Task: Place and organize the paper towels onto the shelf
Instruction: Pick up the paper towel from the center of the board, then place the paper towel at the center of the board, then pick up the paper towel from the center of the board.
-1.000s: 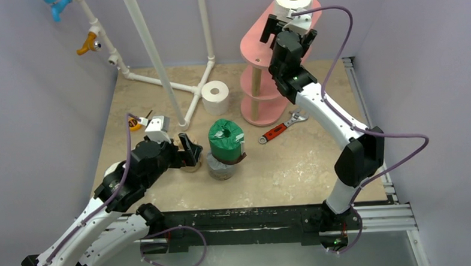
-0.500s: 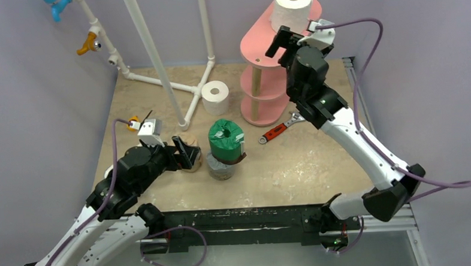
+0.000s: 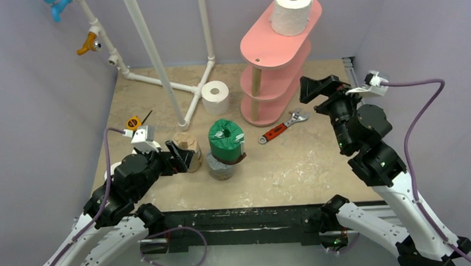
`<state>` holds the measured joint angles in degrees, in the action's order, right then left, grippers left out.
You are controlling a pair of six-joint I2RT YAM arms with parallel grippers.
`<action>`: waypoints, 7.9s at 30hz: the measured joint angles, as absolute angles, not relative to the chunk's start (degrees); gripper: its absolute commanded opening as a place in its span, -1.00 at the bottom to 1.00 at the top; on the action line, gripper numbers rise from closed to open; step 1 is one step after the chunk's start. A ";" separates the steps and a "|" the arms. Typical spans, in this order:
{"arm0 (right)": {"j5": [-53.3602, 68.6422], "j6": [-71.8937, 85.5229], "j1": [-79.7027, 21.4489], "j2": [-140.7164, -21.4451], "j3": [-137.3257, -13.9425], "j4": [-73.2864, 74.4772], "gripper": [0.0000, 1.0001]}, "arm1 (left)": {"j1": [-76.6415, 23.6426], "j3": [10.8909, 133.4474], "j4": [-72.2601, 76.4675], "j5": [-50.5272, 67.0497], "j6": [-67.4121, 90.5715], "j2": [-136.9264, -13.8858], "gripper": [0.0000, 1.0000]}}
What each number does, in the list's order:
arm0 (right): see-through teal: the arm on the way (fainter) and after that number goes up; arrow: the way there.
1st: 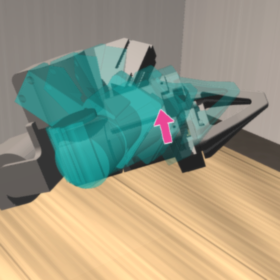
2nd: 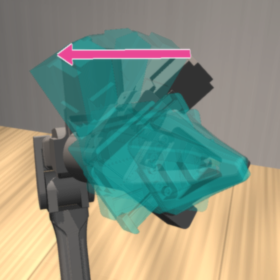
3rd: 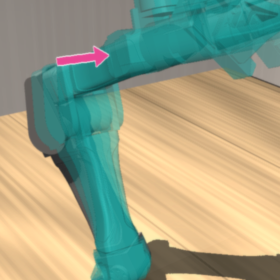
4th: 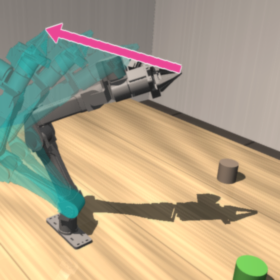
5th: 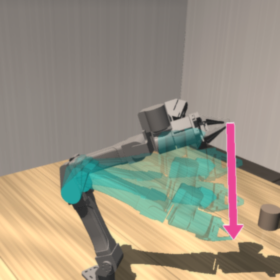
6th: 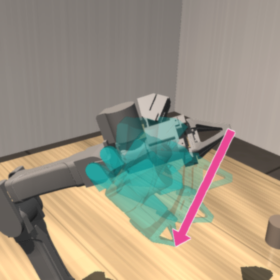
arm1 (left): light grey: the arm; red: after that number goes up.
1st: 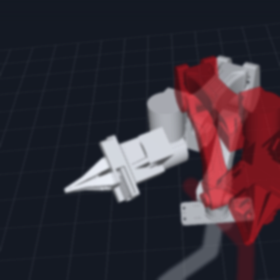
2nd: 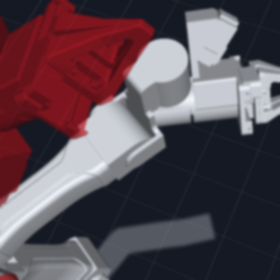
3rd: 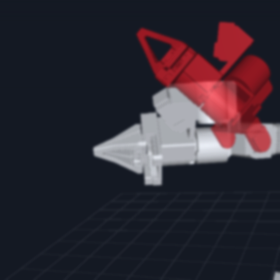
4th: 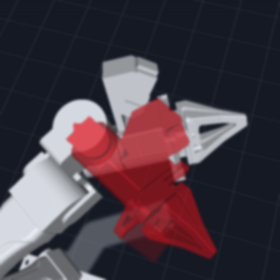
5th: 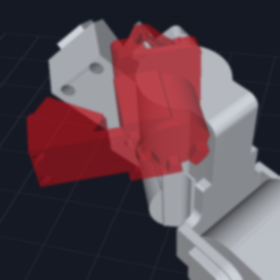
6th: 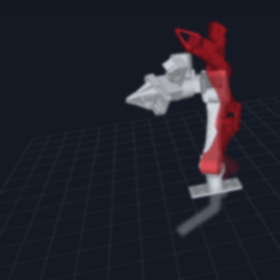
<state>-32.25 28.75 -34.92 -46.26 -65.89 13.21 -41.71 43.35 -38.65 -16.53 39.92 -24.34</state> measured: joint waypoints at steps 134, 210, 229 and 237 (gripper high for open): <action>-15.68 29.23 -48.25 -62.87 -68.62 43.11 -0.19 | -41.71 35.73 -38.68 -18.17 46.96 -27.24 0.85; -16.75 51.75 -31.42 -47.68 -35.68 36.53 -0.29 | -41.71 30.09 -33.80 -12.29 50.48 -32.34 0.85; -16.82 51.29 -31.42 -47.59 -37.01 37.89 -0.57 | -41.71 29.23 -33.47 -12.21 50.46 -33.23 0.85; -17.06 50.26 -31.42 -47.59 -43.55 40.01 -0.59 | -41.71 29.23 -33.41 -12.23 50.46 -33.26 0.85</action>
